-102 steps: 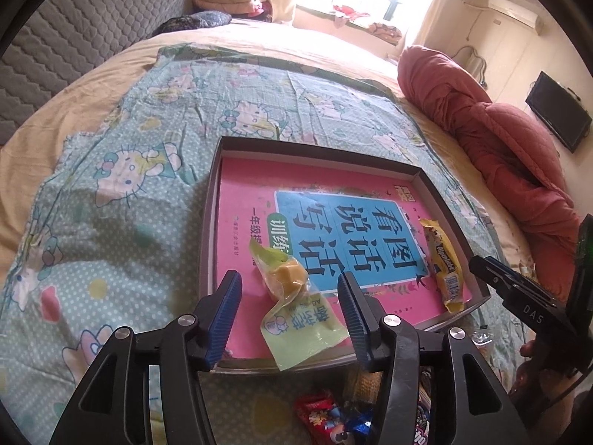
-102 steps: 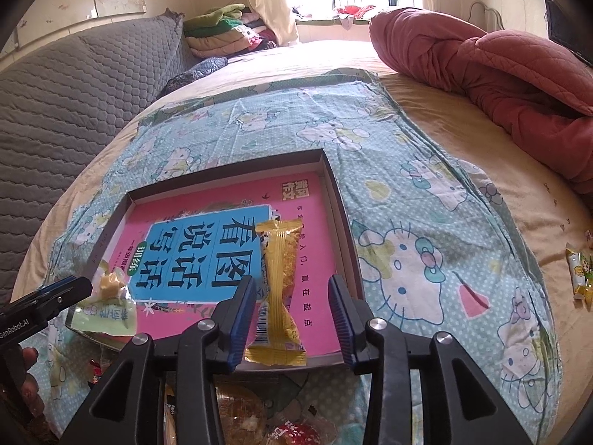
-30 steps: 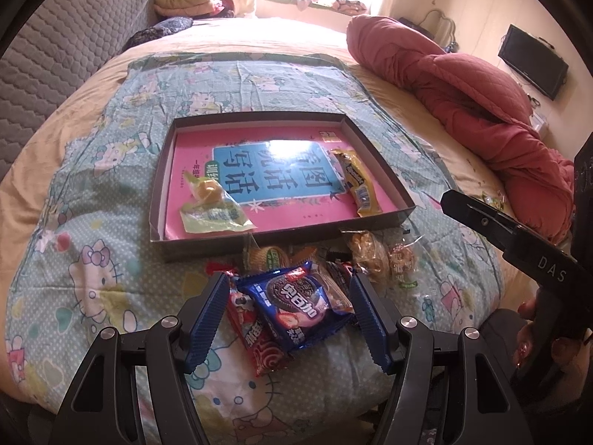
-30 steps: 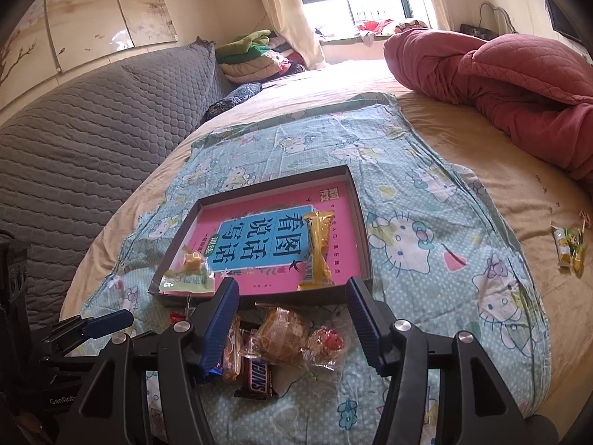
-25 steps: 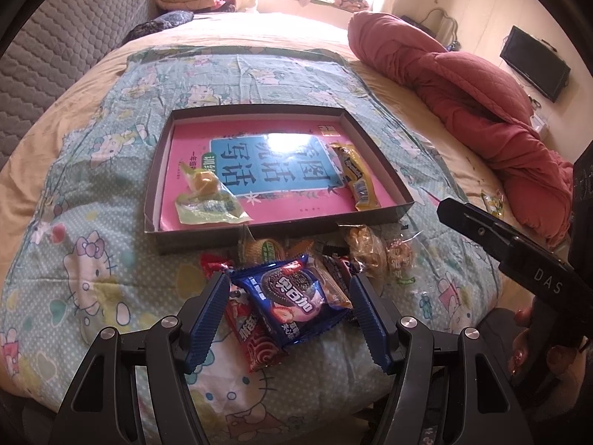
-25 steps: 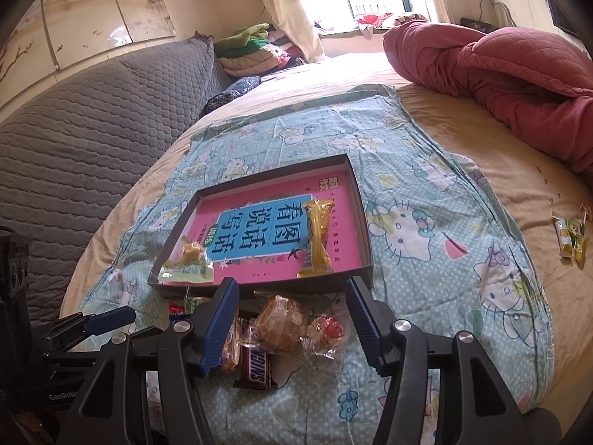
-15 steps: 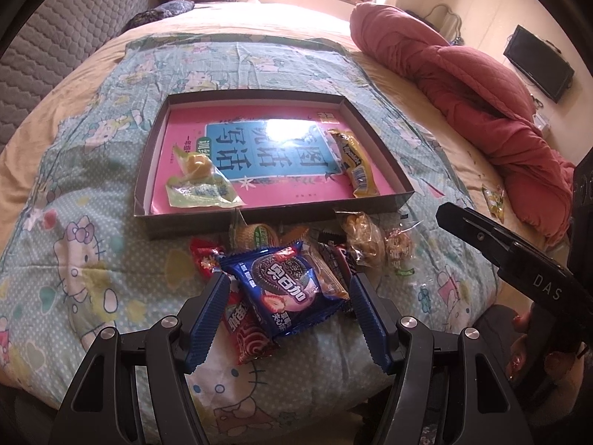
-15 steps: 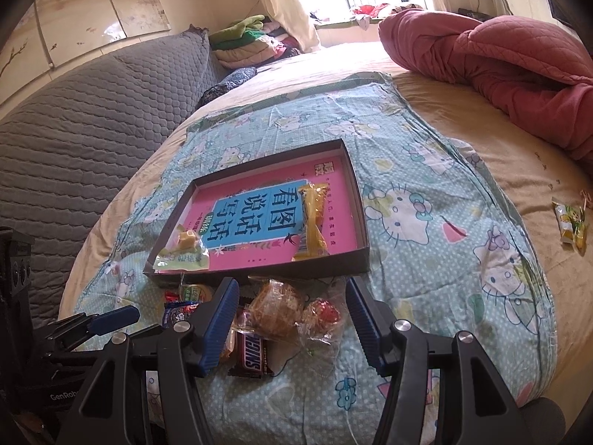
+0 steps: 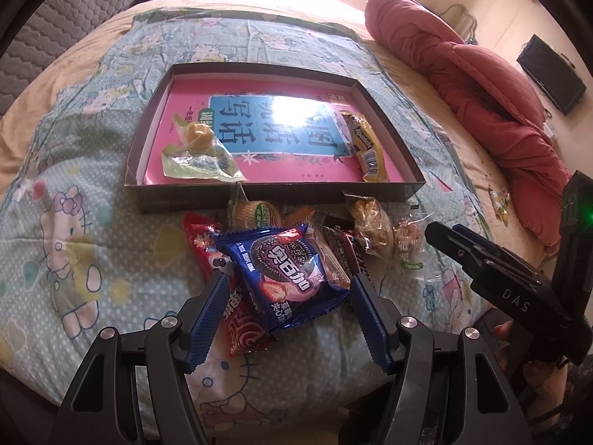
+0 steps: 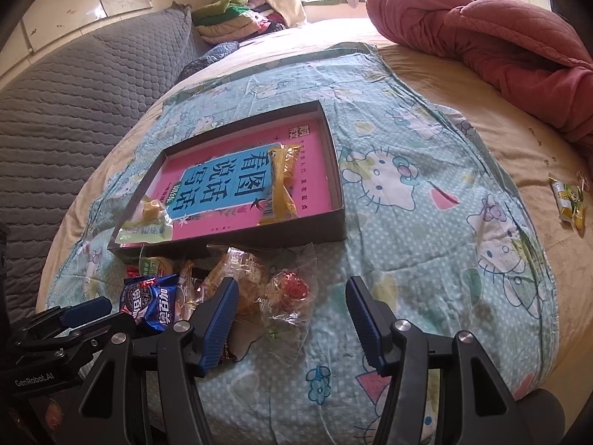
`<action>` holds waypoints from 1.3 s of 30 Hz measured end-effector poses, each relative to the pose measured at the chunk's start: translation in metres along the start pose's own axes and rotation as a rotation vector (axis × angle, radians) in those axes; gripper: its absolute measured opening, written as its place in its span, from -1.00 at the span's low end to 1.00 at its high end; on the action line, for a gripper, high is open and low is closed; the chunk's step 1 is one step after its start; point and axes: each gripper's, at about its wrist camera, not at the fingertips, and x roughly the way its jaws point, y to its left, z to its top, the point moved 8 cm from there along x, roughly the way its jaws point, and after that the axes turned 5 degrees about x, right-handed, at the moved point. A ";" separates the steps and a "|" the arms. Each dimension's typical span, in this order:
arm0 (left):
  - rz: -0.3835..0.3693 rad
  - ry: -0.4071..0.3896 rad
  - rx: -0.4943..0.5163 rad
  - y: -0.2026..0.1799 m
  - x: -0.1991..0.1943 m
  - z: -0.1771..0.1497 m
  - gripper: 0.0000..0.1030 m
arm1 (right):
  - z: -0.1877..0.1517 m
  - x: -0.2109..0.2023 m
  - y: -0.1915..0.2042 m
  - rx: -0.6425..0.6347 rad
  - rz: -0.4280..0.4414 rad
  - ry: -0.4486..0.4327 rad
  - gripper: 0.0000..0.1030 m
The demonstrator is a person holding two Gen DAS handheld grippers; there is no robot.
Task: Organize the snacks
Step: 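Move left gripper to blue cookie packet while right gripper approaches clear candy bag, then grasp blue cookie packet with left gripper while right gripper grasps clear candy bag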
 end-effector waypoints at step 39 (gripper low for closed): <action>0.136 0.062 -0.065 0.008 0.036 0.004 0.34 | -0.010 0.047 0.006 -0.057 0.028 0.096 -0.15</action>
